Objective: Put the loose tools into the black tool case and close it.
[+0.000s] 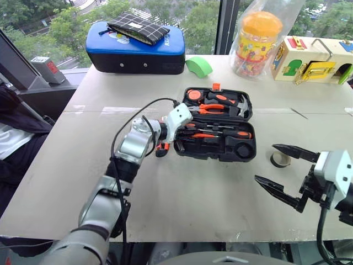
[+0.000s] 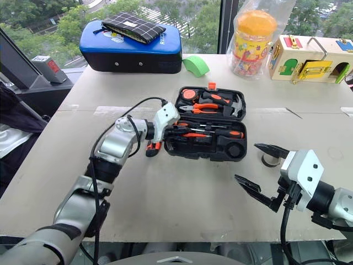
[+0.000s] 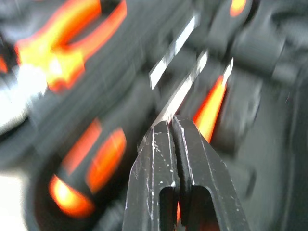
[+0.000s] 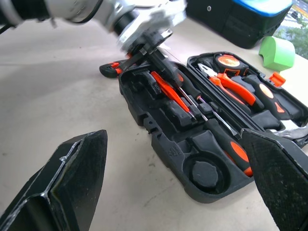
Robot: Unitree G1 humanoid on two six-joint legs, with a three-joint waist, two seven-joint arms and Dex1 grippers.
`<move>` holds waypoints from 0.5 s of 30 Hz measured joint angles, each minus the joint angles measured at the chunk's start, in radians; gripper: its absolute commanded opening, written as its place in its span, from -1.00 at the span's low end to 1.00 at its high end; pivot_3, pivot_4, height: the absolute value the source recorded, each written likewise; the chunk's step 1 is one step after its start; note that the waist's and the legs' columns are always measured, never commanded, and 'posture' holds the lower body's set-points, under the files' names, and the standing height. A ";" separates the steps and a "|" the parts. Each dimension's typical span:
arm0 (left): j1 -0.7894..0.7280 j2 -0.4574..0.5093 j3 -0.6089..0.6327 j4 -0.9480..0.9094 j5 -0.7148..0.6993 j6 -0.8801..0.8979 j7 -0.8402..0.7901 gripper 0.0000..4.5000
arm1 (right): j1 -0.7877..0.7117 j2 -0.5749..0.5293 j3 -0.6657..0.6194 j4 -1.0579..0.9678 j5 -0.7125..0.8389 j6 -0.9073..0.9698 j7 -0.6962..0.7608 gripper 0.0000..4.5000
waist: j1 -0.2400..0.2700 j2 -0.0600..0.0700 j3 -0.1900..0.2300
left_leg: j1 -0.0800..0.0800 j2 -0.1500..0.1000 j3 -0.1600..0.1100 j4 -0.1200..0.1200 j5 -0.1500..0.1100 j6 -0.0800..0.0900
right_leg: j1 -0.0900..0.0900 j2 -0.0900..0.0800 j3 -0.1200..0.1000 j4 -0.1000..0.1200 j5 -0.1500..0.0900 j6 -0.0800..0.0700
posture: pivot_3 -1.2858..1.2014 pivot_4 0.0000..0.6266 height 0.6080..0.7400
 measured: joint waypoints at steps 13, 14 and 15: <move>0.075 0.015 -0.029 -0.060 0.001 -0.039 0.009 -0.97 | 0.007 0.001 0.000 -0.006 0.000 0.000 -0.005 1.00 | 0.016 0.001 -0.003 | 0.002 0.000 0.004 0.000 0.000 0.000 | 0.000 0.000 0.003 0.001 0.000 0.000 | 0.03 -0.52 1.00; 0.067 0.006 -0.027 -0.045 0.000 -0.038 0.013 -0.97 | 0.006 0.001 0.000 -0.005 -0.001 0.000 -0.005 1.00 | 0.017 0.001 -0.003 | 0.002 -0.001 0.003 0.000 0.000 0.000 | 0.001 0.000 0.003 0.001 0.000 0.000 | 0.03 -0.52 1.00; 0.053 -0.007 -0.025 -0.026 -0.001 -0.035 0.025 -0.97 | 0.003 0.001 0.001 -0.005 -0.001 0.000 -0.005 1.00 | 0.018 0.001 -0.003 | 0.002 -0.001 0.003 0.000 0.000 0.000 | 0.001 0.000 0.002 0.001 0.000 0.000 | 0.03 -0.52 1.00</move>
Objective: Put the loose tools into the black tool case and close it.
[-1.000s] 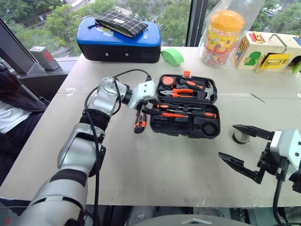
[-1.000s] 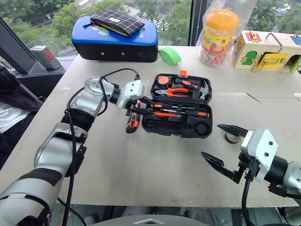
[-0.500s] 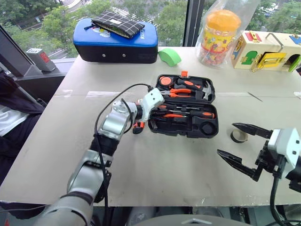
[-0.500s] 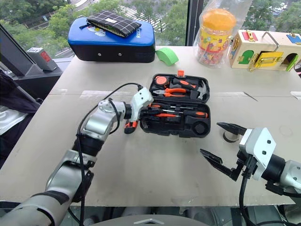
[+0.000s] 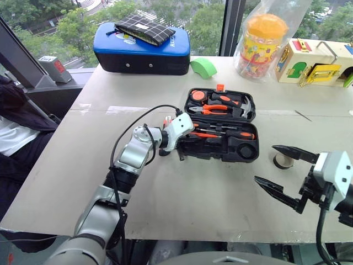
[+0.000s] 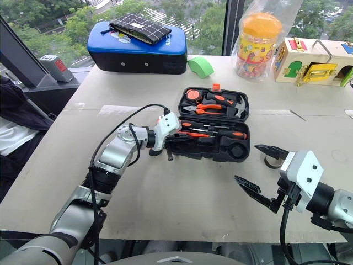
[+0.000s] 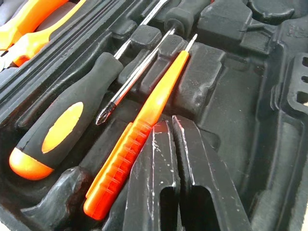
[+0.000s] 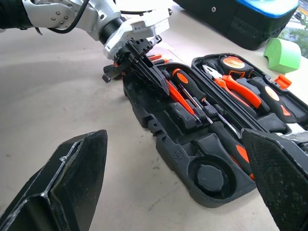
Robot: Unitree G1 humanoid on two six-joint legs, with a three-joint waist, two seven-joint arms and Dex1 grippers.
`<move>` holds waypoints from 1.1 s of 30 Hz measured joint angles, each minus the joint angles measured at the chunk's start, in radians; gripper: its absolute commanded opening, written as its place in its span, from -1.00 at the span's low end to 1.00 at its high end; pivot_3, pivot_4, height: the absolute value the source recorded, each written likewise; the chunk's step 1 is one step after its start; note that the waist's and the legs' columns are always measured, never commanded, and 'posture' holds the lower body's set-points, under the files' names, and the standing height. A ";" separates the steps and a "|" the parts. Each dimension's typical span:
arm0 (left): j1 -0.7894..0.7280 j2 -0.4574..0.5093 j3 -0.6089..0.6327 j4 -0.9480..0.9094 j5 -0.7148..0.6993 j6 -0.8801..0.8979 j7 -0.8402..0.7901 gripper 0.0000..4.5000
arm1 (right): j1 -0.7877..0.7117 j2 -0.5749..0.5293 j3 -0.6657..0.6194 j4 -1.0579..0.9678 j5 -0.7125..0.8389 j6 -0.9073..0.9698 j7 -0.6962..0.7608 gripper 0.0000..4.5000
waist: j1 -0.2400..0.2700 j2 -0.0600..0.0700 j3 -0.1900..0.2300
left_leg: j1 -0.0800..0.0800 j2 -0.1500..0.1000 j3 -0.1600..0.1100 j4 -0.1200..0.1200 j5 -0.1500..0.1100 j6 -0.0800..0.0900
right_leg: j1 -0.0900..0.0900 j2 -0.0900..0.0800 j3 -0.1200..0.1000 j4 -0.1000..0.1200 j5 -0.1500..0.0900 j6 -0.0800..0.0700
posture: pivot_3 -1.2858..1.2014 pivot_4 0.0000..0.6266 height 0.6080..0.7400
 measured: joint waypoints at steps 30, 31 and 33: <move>-0.121 -0.097 0.158 0.070 -0.220 0.348 0.136 -0.97 | 0.011 0.008 0.002 0.000 -0.008 -0.003 -0.001 1.00 | -0.002 -0.001 0.001 | -0.002 0.000 -0.002 0.003 0.001 -0.003 | -0.001 0.000 0.000 0.000 0.000 0.001 | 0.03 -0.52 1.00; -0.121 -0.090 0.135 0.072 -0.196 0.314 0.140 -0.97 | 0.009 0.008 0.003 0.000 -0.009 -0.003 -0.001 1.00 | -0.001 -0.001 0.001 | -0.002 0.000 -0.002 0.003 0.001 -0.002 | -0.001 0.000 0.000 0.000 0.000 0.001 | 0.03 -0.52 1.00; -0.121 -0.085 0.086 0.104 -0.139 0.237 0.155 -0.97 | 0.000 0.007 0.010 0.000 -0.011 -0.003 -0.002 1.00 | -0.001 -0.001 0.001 | -0.002 0.000 -0.001 0.003 0.001 -0.002 | -0.001 0.000 0.000 0.000 0.001 0.001 | 0.03 -0.52 1.00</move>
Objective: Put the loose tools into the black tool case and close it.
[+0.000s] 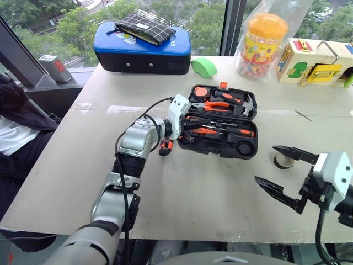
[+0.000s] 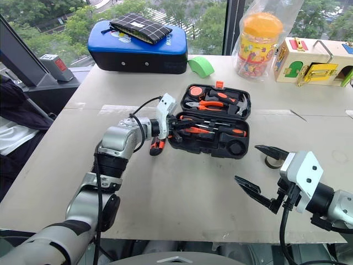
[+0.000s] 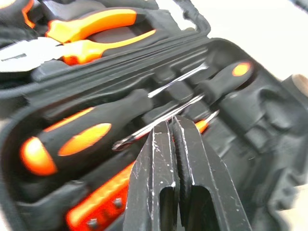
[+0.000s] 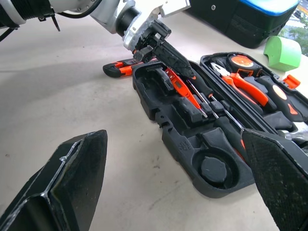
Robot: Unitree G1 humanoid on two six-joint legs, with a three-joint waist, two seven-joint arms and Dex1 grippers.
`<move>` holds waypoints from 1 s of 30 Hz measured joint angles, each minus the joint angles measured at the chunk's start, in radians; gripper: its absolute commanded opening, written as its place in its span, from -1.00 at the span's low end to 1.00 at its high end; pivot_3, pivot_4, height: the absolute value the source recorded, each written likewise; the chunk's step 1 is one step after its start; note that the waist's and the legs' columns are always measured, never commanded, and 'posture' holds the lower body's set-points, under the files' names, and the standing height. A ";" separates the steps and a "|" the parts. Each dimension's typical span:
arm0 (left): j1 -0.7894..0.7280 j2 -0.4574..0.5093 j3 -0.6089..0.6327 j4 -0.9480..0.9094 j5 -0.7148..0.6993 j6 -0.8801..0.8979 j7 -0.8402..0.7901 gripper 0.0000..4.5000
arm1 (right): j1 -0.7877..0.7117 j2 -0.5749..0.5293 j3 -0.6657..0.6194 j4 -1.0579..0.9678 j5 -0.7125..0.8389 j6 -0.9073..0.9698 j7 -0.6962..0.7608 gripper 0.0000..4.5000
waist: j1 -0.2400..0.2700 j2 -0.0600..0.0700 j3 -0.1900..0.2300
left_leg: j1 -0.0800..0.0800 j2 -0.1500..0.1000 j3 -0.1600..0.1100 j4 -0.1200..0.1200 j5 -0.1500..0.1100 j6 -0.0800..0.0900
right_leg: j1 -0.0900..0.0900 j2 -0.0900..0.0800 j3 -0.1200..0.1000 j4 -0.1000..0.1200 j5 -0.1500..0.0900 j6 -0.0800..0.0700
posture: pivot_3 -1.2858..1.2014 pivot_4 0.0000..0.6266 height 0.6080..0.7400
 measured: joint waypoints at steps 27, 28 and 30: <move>0.277 0.020 0.300 -0.485 -0.076 0.148 0.308 0.21 | -0.120 -0.009 0.081 0.039 0.000 0.000 0.009 1.00 | 0.000 -0.001 0.000 | 0.001 0.001 0.001 -0.003 0.000 0.000 | -0.001 -0.001 0.001 -0.001 0.000 0.000 | 0.03 -0.52 1.00; 0.298 0.017 0.313 -0.518 -0.074 0.186 0.341 0.35 | -0.131 -0.011 0.087 0.044 0.001 0.001 0.009 1.00 | 0.001 -0.001 0.000 | 0.001 0.001 0.001 -0.003 0.000 0.000 | -0.001 -0.002 0.000 -0.001 0.000 0.000 | 0.03 -0.52 1.00; 0.355 0.002 0.328 -0.632 -0.054 0.325 0.453 0.81 | -0.164 -0.023 0.100 0.051 0.015 0.002 0.020 1.00 | 0.006 -0.002 0.000 | 0.000 -0.001 0.000 -0.003 -0.001 0.001 | 0.000 -0.003 -0.001 -0.001 0.000 0.000 | 0.03 -0.52 1.00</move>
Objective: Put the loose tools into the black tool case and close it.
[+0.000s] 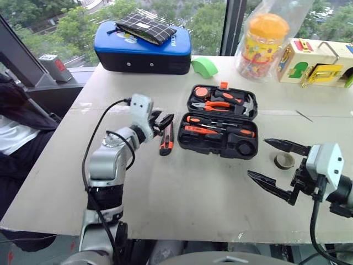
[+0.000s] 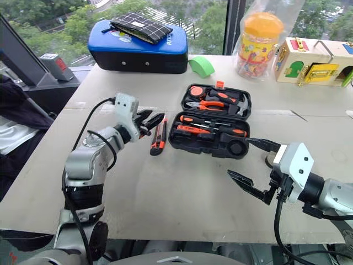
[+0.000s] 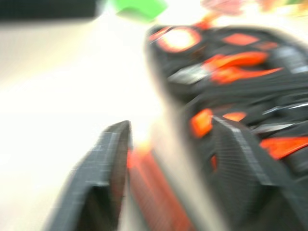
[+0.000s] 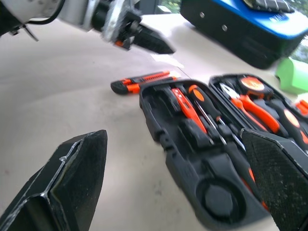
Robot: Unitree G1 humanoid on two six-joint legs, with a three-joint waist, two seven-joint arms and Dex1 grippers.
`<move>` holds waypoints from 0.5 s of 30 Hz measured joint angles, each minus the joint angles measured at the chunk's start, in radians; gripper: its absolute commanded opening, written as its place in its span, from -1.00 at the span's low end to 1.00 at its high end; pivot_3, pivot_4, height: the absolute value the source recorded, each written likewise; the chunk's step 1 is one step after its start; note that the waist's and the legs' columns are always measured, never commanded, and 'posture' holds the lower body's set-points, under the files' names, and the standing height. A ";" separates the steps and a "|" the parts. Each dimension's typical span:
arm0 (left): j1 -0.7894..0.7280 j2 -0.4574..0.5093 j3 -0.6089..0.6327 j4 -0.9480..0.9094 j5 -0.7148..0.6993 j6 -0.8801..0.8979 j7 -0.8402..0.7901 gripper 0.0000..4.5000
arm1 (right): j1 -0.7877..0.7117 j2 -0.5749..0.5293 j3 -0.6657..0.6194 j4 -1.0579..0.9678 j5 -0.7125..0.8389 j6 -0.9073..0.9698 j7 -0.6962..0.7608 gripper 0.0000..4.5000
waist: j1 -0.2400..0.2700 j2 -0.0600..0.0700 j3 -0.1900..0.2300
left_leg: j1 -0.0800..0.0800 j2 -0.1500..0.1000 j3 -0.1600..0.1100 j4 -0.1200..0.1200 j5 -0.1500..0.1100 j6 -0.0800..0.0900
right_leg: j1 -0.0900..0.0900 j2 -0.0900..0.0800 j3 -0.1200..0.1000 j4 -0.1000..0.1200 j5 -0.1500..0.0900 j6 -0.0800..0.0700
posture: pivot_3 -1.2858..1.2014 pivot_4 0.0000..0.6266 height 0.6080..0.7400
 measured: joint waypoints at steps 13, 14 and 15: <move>0.108 -0.005 -0.146 -0.146 0.051 0.209 0.166 0.99 | -0.067 -0.024 0.011 0.061 0.018 0.001 0.050 1.00 | -0.006 0.000 0.000 | 0.001 0.001 0.001 -0.001 0.001 -0.001 | 0.000 0.000 0.000 0.000 0.000 0.000 | 0.03 -0.52 1.00; 0.109 0.000 -0.155 -0.142 0.055 0.206 0.166 0.99 | -0.070 -0.025 0.015 0.061 0.018 0.001 0.050 1.00 | -0.005 0.000 0.000 | 0.001 0.000 0.001 -0.001 0.000 -0.001 | 0.000 0.000 0.000 0.000 0.000 0.000 | 0.03 -0.52 1.00; 0.109 0.000 -0.163 -0.135 0.058 0.204 0.166 0.99 | -0.072 -0.025 0.018 0.061 0.018 0.001 0.050 1.00 | -0.004 0.000 0.000 | 0.000 0.000 0.001 -0.001 0.001 -0.001 | 0.000 0.000 0.000 -0.001 0.000 0.000 | 0.03 -0.52 1.00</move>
